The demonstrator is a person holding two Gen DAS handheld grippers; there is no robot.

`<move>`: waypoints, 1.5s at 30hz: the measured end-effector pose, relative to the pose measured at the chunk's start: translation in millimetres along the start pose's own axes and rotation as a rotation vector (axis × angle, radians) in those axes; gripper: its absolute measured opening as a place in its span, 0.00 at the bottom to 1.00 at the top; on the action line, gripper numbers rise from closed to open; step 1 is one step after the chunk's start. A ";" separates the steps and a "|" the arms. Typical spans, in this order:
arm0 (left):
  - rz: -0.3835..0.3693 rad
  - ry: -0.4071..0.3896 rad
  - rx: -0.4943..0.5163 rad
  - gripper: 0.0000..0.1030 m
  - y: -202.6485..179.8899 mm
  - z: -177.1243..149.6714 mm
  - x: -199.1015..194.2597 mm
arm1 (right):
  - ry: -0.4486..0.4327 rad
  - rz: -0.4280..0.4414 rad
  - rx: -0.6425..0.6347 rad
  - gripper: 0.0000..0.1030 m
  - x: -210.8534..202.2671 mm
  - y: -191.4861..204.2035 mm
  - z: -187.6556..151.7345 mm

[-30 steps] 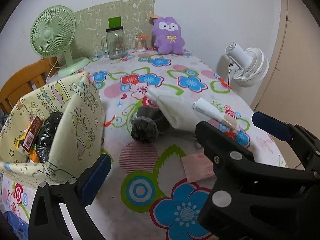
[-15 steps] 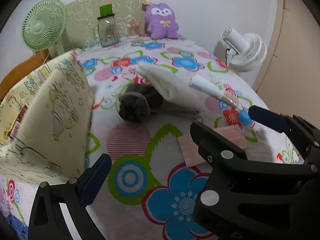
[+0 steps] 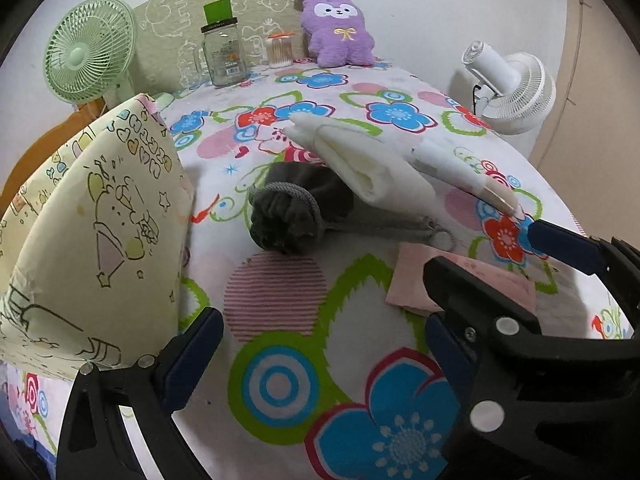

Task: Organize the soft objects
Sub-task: 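Withdraw both tools from the box toward the white towel and pink packet, then grasp the pink paper packet with the right tool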

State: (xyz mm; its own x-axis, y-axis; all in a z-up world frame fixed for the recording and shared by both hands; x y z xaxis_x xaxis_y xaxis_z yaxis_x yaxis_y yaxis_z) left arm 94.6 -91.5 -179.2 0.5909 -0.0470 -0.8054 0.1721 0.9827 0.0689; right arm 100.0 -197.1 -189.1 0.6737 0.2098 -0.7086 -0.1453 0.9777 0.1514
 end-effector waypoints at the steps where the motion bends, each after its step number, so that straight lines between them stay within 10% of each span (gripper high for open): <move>1: 0.006 -0.001 -0.003 0.99 0.5 0.8 0.6 | 0.002 0.003 0.005 0.86 1.2 -0.9 0.7; 32: -0.037 0.008 0.038 1.00 -10.3 -18.7 -14.1 | 0.097 0.024 -0.088 0.41 3.4 14.3 -14.5; 45: -0.046 -0.054 0.057 0.98 -21.9 -3.7 -27.9 | 0.048 -0.017 -0.043 0.38 -18.7 -0.9 -7.3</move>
State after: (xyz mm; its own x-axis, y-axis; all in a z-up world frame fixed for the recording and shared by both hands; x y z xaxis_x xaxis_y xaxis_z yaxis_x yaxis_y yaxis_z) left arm 71.4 -111.1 -160.4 0.6223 -0.1030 -0.7759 0.2441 0.9674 0.0673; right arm 82.2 -201.9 -181.0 0.6410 0.1919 -0.7431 -0.1659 0.9800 0.1099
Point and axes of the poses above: each gripper's, at about its wrist camera, not at the fingertips, and x roughly the way its jaws point, y to its left, z to its top, the point moved 3 cm from there along x, roughly the way its jaws point
